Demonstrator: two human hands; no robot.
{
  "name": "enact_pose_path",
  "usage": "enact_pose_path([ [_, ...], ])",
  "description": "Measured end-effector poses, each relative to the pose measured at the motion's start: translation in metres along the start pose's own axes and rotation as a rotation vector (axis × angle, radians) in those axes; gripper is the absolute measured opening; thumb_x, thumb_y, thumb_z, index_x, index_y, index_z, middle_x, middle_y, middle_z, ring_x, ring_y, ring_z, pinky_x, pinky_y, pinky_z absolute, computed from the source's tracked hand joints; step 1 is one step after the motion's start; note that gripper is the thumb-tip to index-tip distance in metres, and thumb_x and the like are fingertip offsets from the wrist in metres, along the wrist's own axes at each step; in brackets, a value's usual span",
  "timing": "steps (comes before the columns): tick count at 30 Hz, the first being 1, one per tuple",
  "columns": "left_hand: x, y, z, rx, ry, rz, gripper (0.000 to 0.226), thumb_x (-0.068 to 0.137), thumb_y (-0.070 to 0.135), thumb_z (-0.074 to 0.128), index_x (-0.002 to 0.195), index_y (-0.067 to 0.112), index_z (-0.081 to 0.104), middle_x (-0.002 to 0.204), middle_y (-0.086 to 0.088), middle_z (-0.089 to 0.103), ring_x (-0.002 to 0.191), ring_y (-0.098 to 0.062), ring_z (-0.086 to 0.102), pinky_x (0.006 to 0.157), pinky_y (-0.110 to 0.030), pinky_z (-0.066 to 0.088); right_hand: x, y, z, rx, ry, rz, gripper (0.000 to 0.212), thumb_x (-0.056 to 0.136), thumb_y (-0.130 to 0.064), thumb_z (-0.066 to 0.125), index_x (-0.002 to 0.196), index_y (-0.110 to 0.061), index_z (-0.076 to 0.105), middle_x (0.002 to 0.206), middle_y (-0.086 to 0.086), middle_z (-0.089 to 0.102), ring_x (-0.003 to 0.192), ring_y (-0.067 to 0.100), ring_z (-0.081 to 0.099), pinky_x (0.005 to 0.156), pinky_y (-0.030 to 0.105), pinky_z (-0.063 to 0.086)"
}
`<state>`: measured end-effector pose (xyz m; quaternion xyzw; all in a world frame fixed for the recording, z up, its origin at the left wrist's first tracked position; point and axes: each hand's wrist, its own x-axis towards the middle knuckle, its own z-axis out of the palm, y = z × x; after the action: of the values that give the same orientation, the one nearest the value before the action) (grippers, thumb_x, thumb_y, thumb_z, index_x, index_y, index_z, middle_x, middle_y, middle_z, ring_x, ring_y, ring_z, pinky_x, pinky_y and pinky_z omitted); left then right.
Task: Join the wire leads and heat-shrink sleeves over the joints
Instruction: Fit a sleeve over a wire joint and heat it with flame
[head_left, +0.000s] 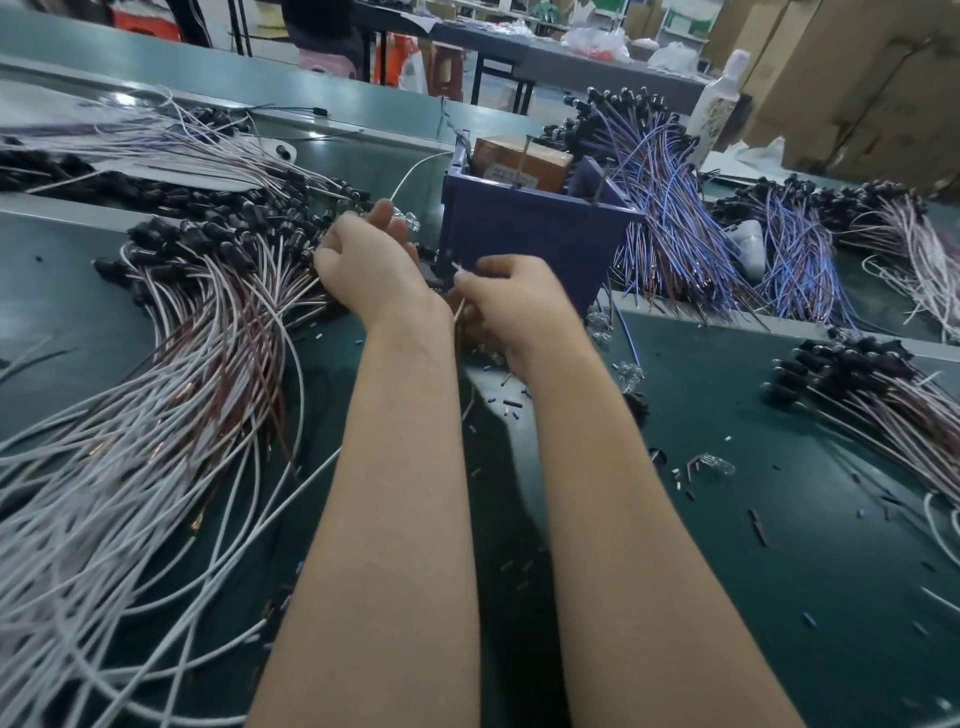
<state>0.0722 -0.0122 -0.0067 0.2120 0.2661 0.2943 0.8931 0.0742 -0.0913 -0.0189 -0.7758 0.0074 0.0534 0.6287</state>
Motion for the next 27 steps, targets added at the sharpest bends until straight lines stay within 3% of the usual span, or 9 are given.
enact_pose_path([
  [2, -0.004, 0.0, 0.001, 0.051, -0.03, -0.015, 0.013, 0.094, 0.007, 0.036, 0.098, 0.01, 0.048, 0.07, 0.003, 0.059, 0.052, -0.006, 0.048, 0.048, -0.017, 0.034, -0.005, -0.01, -0.014, 0.091, -0.027, -0.013, 0.032, 0.093, -0.003, 0.056, 0.124, 0.003, 0.053, 0.072, 0.005, 0.062, 0.051, 0.007, 0.051, 0.055, 0.021, 0.048],
  [6, -0.013, 0.003, 0.005, 0.134, -0.203, -0.036, 0.017, 0.092, 0.007, 0.04, 0.077, 0.013, 0.047, 0.057, 0.005, 0.045, 0.042, -0.006, 0.035, 0.039, -0.017, 0.025, -0.015, -0.028, -0.043, 0.23, 0.022, -0.121, 0.009, 0.091, -0.001, 0.053, 0.092, -0.006, 0.061, 0.065, 0.002, 0.062, 0.047, 0.005, 0.05, 0.047, 0.016, 0.044],
  [10, -0.028, 0.006, 0.009, 0.332, -0.664, 0.009, 0.028, 0.097, 0.018, 0.041, 0.069, 0.016, 0.043, 0.05, 0.008, 0.039, 0.041, -0.006, 0.029, 0.04, -0.016, 0.021, -0.018, -0.038, -0.058, 0.511, 0.266, -0.238, 0.01, 0.093, -0.004, 0.049, 0.087, -0.009, 0.055, 0.058, -0.002, 0.061, 0.046, 0.007, 0.052, 0.047, 0.019, 0.045],
  [13, -0.036, 0.005, 0.014, 0.657, -0.924, -0.009, 0.035, 0.099, 0.029, 0.041, 0.068, 0.015, 0.048, 0.049, 0.007, 0.05, 0.041, -0.006, 0.036, 0.04, -0.015, 0.025, -0.015, -0.035, -0.064, 0.755, 0.457, -0.259, 0.012, 0.097, -0.007, 0.045, 0.087, -0.01, 0.05, 0.064, 0.002, 0.06, 0.048, 0.009, 0.052, 0.048, 0.019, 0.045],
  [16, -0.042, 0.0, 0.015, 1.187, -0.967, -0.059, 0.045, 0.1, 0.04, 0.038, 0.08, 0.008, 0.062, 0.066, -0.002, 0.072, 0.046, -0.007, 0.058, 0.039, -0.014, 0.038, -0.012, -0.028, -0.069, 0.925, 0.58, -0.217, 0.016, 0.099, -0.008, 0.042, 0.084, -0.01, 0.047, 0.068, 0.005, 0.059, 0.05, 0.011, 0.05, 0.047, 0.018, 0.045],
  [18, -0.043, -0.008, 0.014, 1.336, -0.949, -0.158, 0.053, 0.101, 0.044, 0.035, 0.096, -0.001, 0.062, 0.084, -0.013, 0.074, 0.056, -0.012, 0.069, 0.042, -0.016, 0.046, -0.008, -0.025, -0.072, 0.995, 0.613, -0.195, 0.017, 0.1, -0.007, 0.041, 0.084, -0.009, 0.047, 0.069, 0.006, 0.058, 0.048, 0.01, 0.05, 0.045, 0.017, 0.045],
  [22, -0.038, -0.023, 0.015, 1.199, -0.794, -0.22, 0.038, 0.101, 0.045, 0.031, 0.113, 0.012, 0.045, 0.108, -0.008, 0.059, 0.061, -0.012, 0.065, 0.045, -0.022, 0.053, -0.001, -0.018, -0.073, 1.038, 0.603, -0.123, 0.011, 0.099, -0.006, 0.04, 0.099, -0.006, 0.051, 0.066, 0.003, 0.055, 0.043, 0.009, 0.048, 0.04, 0.017, 0.043],
  [25, -0.03, -0.028, 0.016, 0.843, -0.681, -0.241, 0.023, 0.103, 0.034, 0.034, 0.106, 0.016, 0.049, 0.102, -0.001, 0.063, 0.059, -0.008, 0.052, 0.042, -0.017, 0.045, 0.006, -0.013, -0.072, 0.926, 0.619, -0.047, 0.013, 0.098, -0.007, 0.038, 0.096, -0.01, 0.051, 0.063, 0.0, 0.054, 0.043, 0.008, 0.044, 0.038, 0.015, 0.037],
  [27, -0.029, -0.026, 0.015, 0.592, -0.733, -0.295, 0.018, 0.102, 0.014, 0.036, 0.1, 0.015, 0.055, 0.097, 0.0, 0.066, 0.056, -0.007, 0.053, 0.048, -0.017, 0.047, 0.009, -0.009, -0.07, 0.87, 0.633, -0.007, 0.014, 0.099, -0.008, 0.037, 0.098, -0.01, 0.051, 0.064, 0.0, 0.054, 0.044, 0.008, 0.044, 0.038, 0.015, 0.036],
])
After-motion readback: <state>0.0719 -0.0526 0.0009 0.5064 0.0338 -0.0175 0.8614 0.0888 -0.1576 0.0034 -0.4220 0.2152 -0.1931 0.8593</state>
